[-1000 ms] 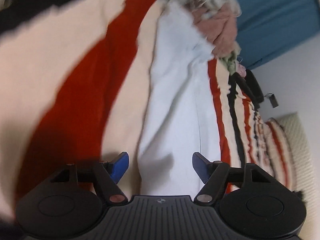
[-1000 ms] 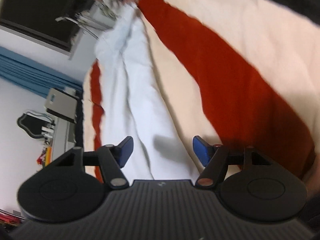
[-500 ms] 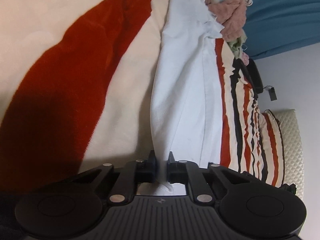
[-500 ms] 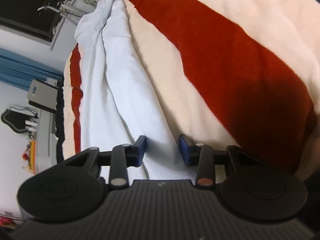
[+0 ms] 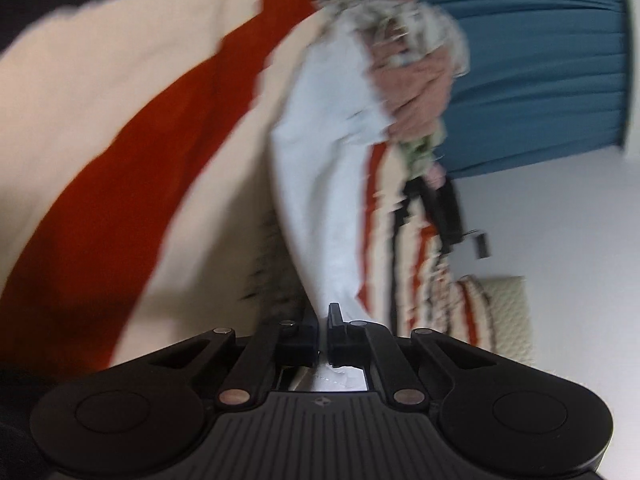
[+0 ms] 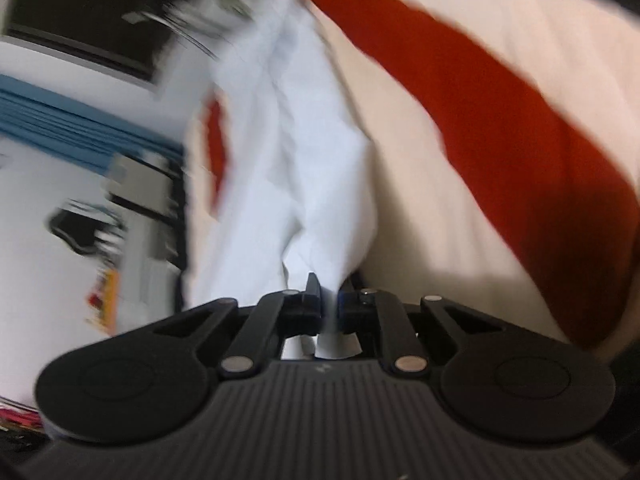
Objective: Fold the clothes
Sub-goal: 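Lift the hem end with both grippers, fold it onto the collar half, release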
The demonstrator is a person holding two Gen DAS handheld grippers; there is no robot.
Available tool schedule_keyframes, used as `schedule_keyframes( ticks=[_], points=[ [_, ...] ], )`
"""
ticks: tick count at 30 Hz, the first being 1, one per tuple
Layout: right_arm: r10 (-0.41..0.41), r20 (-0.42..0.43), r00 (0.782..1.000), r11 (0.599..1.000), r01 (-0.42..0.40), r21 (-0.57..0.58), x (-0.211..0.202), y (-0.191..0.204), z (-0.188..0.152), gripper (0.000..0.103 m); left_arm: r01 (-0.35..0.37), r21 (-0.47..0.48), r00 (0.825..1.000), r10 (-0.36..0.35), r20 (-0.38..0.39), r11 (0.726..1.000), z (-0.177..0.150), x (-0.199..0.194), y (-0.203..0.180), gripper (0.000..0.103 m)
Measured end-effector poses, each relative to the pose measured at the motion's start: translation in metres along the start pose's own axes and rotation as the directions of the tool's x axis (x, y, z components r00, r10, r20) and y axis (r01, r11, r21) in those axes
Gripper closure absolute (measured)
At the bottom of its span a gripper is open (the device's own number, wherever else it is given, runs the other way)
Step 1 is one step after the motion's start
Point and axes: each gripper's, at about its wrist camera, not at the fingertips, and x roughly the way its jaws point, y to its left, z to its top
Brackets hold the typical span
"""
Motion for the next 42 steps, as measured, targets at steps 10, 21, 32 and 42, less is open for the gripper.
schedule_keyframes(
  ticks=[10,21,32,42],
  points=[
    [0.169,0.154,0.974,0.965,-0.132,-0.225,-0.101,0.084,0.024,0.093,0.033,0.190,0.998,-0.043,0.047,0.981,-0.030,-0.060,-0.108,0.099],
    [0.040,0.074,0.996,0.974,-0.023,-0.224,-0.097,0.028,-0.035,0.093,-0.083,0.089,0.993,0.090,-0.078,0.993,-0.069,-0.038,-0.038,0.099],
    [-0.031,0.231,0.972,0.980,0.075,-0.183,0.050,0.070,0.098,0.092,-0.216,0.278,0.964,0.159,0.213,0.936,0.077,0.086,-0.097,0.099],
    [0.040,0.340,0.940,0.890,0.121,-0.440,0.153,0.050,0.157,0.092,-0.339,0.482,0.910,0.152,0.385,0.808,0.125,0.199,-0.086,0.099]
  ],
)
